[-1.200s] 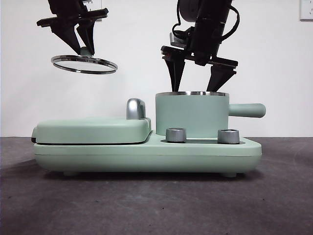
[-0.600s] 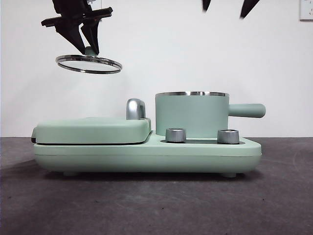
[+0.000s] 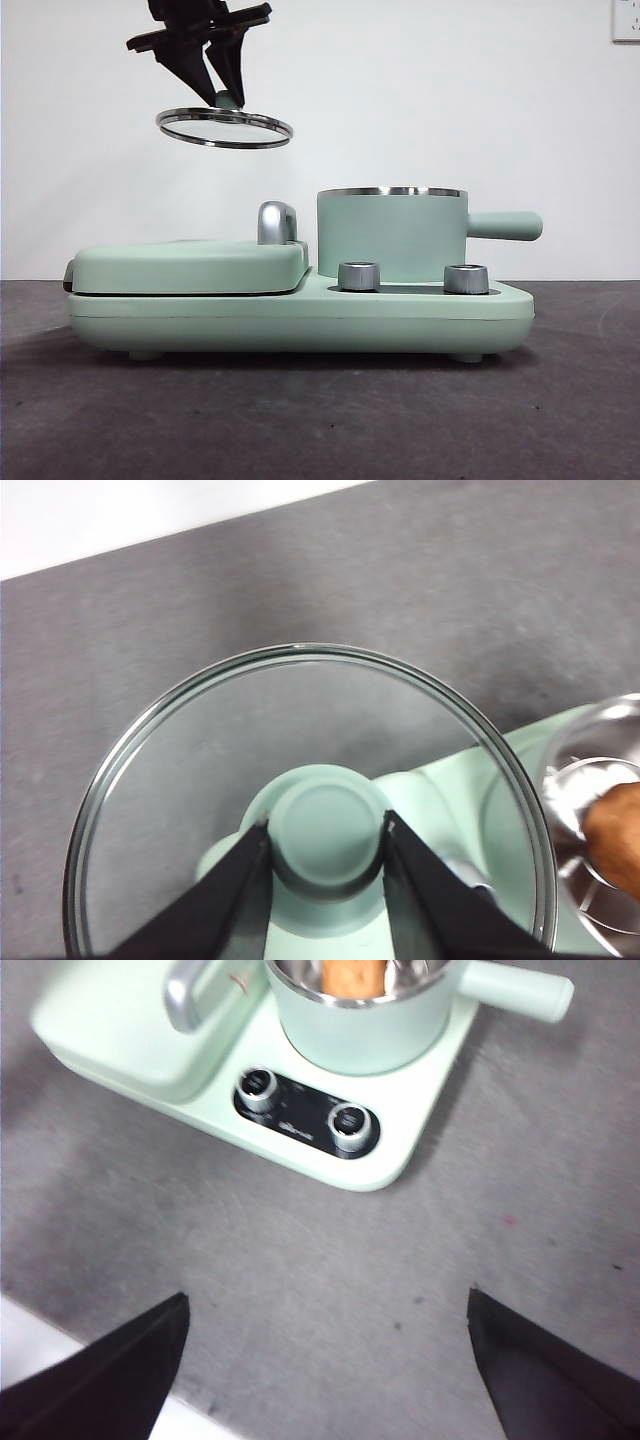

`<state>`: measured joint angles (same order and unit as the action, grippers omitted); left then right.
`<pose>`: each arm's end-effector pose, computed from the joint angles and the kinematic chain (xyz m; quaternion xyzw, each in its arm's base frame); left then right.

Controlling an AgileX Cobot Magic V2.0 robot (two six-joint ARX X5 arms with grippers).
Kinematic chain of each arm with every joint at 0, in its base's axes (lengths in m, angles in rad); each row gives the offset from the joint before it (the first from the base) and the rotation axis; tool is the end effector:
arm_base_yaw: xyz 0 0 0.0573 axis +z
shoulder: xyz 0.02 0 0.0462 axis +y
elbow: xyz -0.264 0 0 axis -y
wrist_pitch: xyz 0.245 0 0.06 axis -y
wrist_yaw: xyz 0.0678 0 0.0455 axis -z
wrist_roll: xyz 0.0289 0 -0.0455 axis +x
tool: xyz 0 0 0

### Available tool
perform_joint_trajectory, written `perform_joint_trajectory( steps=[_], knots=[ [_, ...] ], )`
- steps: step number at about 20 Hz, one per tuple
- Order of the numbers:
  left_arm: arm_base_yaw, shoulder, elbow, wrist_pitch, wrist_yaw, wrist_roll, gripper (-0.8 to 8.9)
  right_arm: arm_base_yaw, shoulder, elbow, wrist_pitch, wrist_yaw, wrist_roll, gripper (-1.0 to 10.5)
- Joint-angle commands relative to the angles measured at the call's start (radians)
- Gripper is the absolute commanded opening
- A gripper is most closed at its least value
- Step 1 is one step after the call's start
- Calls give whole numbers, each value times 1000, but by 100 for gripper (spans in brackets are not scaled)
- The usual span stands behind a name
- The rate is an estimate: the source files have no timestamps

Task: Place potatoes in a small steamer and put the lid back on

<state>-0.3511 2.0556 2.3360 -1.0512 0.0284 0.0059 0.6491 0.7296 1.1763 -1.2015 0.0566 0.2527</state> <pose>0.4046 -0.1491 0.3952 0.0631 0.3705 -0.1759 0.9098 0.0716 0.0523 0.3732 -0.0143 0.3772 0.2257 0.8981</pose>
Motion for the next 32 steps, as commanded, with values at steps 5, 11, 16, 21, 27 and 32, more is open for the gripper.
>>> perform_joint_trajectory(
  steps=[5, 11, 16, 21, 27, 32],
  knots=[
    [-58, -9, 41, 23, 23, -5, 5, 14, -280, -207, 42, 3, 142, 443],
    [-183, 8, 41, 27, 24, -6, 5, 14, -303, -210, 50, 4, 159, 443],
    [-286, 50, 41, 44, 24, 7, 5, 14, -303, -210, 49, 3, 159, 442],
    [-325, 108, 41, 60, 25, 13, 5, 14, -303, -210, 48, 4, 159, 442],
    [-339, 155, 41, 120, 69, 14, 5, 14, -303, -210, 48, 4, 157, 442],
    [-342, 190, 41, 152, 69, 16, 5, 14, -303, -210, 48, 4, 155, 442]
  ],
)
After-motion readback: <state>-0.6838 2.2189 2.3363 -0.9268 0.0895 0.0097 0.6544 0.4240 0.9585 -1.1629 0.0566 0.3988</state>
